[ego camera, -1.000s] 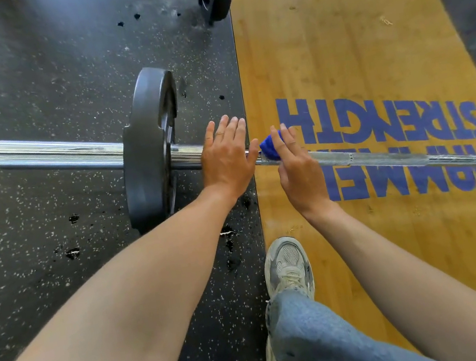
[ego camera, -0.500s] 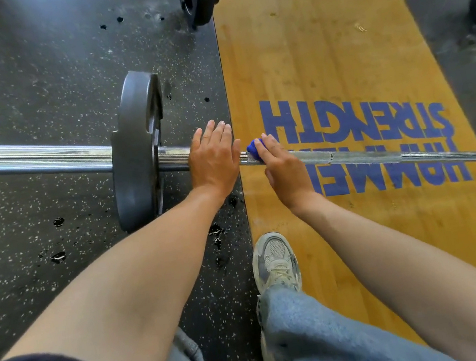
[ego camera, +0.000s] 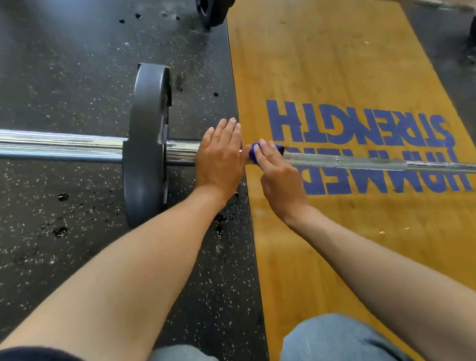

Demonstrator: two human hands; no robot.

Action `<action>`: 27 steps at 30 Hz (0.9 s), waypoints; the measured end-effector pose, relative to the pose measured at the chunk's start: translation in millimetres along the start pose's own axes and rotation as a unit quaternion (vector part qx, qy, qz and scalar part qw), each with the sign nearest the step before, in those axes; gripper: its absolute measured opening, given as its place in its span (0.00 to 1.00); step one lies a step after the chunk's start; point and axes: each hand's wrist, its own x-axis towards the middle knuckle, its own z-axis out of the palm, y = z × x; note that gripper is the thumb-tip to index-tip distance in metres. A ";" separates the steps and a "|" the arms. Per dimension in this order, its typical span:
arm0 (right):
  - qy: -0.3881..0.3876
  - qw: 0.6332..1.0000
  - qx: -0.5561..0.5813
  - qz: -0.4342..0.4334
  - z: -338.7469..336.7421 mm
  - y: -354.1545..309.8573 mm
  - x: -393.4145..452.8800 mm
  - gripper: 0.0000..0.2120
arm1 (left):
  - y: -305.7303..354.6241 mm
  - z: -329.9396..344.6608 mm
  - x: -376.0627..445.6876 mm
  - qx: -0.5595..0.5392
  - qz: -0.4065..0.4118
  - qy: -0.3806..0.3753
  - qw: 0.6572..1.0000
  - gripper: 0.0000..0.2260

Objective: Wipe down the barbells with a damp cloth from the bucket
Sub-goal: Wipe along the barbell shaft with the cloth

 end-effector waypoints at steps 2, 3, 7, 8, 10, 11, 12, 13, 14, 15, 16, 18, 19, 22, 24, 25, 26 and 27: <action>-0.011 0.999 0.012 0.032 -8.4 23.5 -6.6 0.29 | 0.2 -2.1 -9.2 -0.002 0.012 -0.011 1.000 0.28; -0.006 0.995 0.023 0.097 -11.8 36.2 -9.3 0.27 | 1.0 -3.2 -14.1 -0.005 0.010 -0.012 1.000 0.29; -0.004 0.996 0.021 0.089 -10.4 13.0 -24.5 0.28 | 6.7 -8.1 -32.5 -0.011 0.002 -0.009 1.000 0.30; -0.018 0.999 0.021 0.031 -9.6 8.8 -30.5 0.29 | 8.3 -11.4 -38.6 -0.011 0.004 -0.014 1.000 0.30; -0.023 0.999 0.022 -0.020 -17.4 20.4 -38.1 0.30 | 10.9 -16.4 -50.1 -0.010 0.015 -0.028 0.999 0.31; -0.020 0.999 0.029 0.011 -22.6 31.4 -40.3 0.29 | 12.2 -19.2 -55.6 -0.004 0.021 -0.034 0.999 0.32; -0.014 0.997 0.037 0.063 -25.1 40.1 -43.5 0.28 | 13.6 -22.4 -61.5 0.005 0.028 -0.043 0.999 0.33; -0.010 0.994 0.038 0.103 -25.3 42.5 -47.8 0.26 | 15.3 -25.3 -67.4 0.012 0.036 -0.053 0.998 0.34; -0.010 0.993 0.037 0.113 -26.1 35.7 -52.6 0.26 | 17.3 -26.7 -73.7 0.016 0.040 -0.059 0.997 0.35; -0.018 0.996 0.037 0.083 -25.6 25.3 -56.9 0.28 | 19.1 -28.6 -79.1 0.015 0.043 -0.060 0.997 0.36; -0.029 0.998 0.043 0.027 -24.4 17.8 -59.8 0.29 | 20.5 -31.8 -82.8 0.011 0.046 -0.060 0.997 0.37; -0.049 0.995 0.058 -0.065 -25.3 18.0 -63.3 0.31 | 22.5 -37.7 -91.5 0.005 0.047 -0.065 0.997 0.39; -0.052 0.994 0.063 -0.075 -28.8 25.2 -66.2 0.32 | 23.7 -39.0 -96.2 0.003 0.048 -0.072 0.996 0.41; -0.010 0.998 0.056 0.009 -33.7 52.5 -82.2 0.30 | 30.3 -44.0 -107.1 0.011 0.038 -0.103 0.994 0.44; 0.010 0.996 0.070 0.046 -32.4 53.8 -91.6 0.28 | 35.5 -46.7 -115.4 0.003 0.027 -0.109 0.994 0.43; 0.004 0.997 0.079 0.019 -31.2 48.4 -92.8 0.29 | 38.7 -48.3 -119.4 0.002 0.024 -0.113 0.993 0.43; -0.013 0.995 0.089 -0.028 -30.6 41.4 -91.8 0.30 | 41.6 -50.3 -122.0 0.005 0.023 -0.116 0.993 0.42; -0.036 0.991 0.099 -0.078 -30.8 35.9 -89.6 0.30 | 44.4 -52.8 -123.2 0.011 0.021 -0.115 0.993 0.40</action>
